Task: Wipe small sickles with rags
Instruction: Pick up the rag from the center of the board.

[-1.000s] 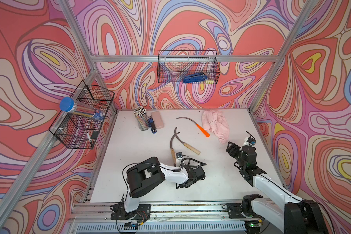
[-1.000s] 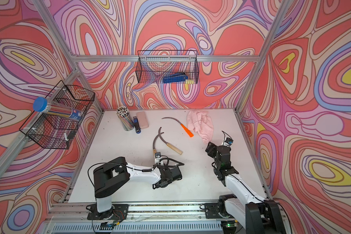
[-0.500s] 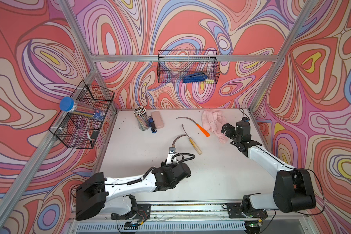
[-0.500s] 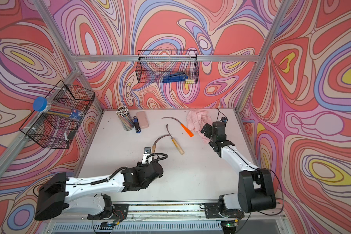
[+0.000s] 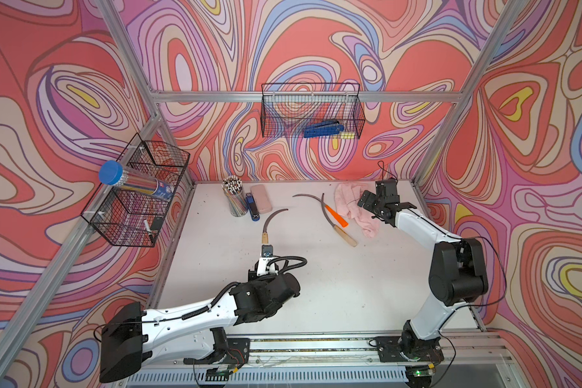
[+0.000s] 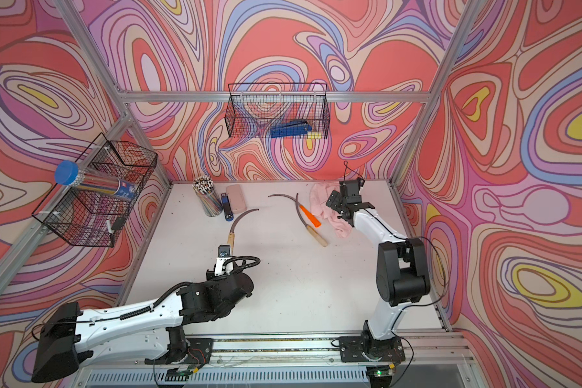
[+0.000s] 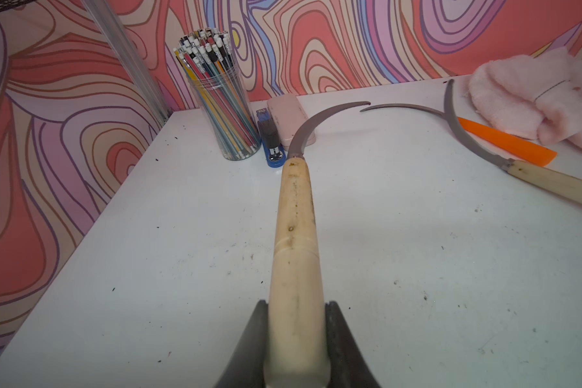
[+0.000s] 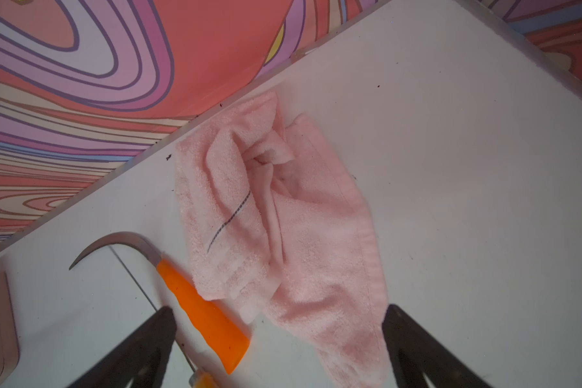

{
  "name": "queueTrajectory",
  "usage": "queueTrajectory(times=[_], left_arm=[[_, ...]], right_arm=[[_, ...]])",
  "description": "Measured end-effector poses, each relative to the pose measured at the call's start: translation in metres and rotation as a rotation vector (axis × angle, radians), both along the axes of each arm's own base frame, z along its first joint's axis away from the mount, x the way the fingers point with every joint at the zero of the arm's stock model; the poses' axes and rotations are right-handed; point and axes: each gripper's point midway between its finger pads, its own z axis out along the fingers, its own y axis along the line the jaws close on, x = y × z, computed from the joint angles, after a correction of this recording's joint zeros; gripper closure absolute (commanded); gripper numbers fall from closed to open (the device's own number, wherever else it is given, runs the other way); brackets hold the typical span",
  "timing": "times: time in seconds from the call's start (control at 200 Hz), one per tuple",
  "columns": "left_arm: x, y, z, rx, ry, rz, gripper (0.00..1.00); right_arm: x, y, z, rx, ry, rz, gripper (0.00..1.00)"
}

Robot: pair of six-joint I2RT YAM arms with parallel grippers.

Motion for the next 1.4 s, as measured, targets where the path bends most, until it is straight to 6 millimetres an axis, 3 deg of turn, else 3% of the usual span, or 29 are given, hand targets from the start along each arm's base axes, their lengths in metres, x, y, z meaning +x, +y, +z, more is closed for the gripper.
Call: queueTrajectory(times=[0.27,0.546,0.801,0.861,0.901,0.941,1.036,1.076,1.167,1.277,1.397], left_arm=[[0.003,-0.004,0.030,-0.042,-0.068,-0.061,1.00],[0.009,-0.015,0.042,-0.040,-0.078,-0.139,1.00],[0.009,-0.026,0.042,-0.041,-0.067,-0.198,1.00],[0.009,-0.025,0.042,-0.044,-0.068,-0.200,1.00],[0.008,-0.025,0.043,-0.046,-0.069,-0.202,1.00],[0.008,-0.024,0.043,-0.048,-0.071,-0.202,1.00],[0.008,-0.024,0.044,-0.049,-0.073,-0.203,1.00],[0.008,-0.024,0.044,-0.049,-0.072,-0.205,1.00],[0.008,-0.026,0.043,-0.049,-0.069,-0.211,1.00],[0.008,-0.028,0.042,-0.048,-0.065,-0.224,1.00],[0.007,-0.029,0.039,-0.045,-0.057,-0.240,1.00]], right_arm=[[0.057,0.006,-0.030,-0.052,0.079,0.001,0.02],[0.090,0.018,-0.082,-0.092,0.195,0.042,0.02],[0.111,0.044,-0.121,-0.091,0.254,0.123,0.02],[0.111,0.051,-0.120,-0.083,0.253,0.144,0.12],[0.110,0.055,-0.121,-0.084,0.254,0.159,0.28],[0.110,0.059,-0.122,-0.083,0.252,0.167,0.55],[0.108,0.063,-0.124,-0.085,0.242,0.176,0.85],[0.106,0.064,-0.124,-0.084,0.239,0.176,0.93],[0.100,0.063,-0.121,-0.081,0.232,0.162,1.00],[0.086,0.057,-0.115,-0.115,0.245,0.133,1.00],[0.076,0.045,-0.088,-0.163,0.218,0.090,1.00]])
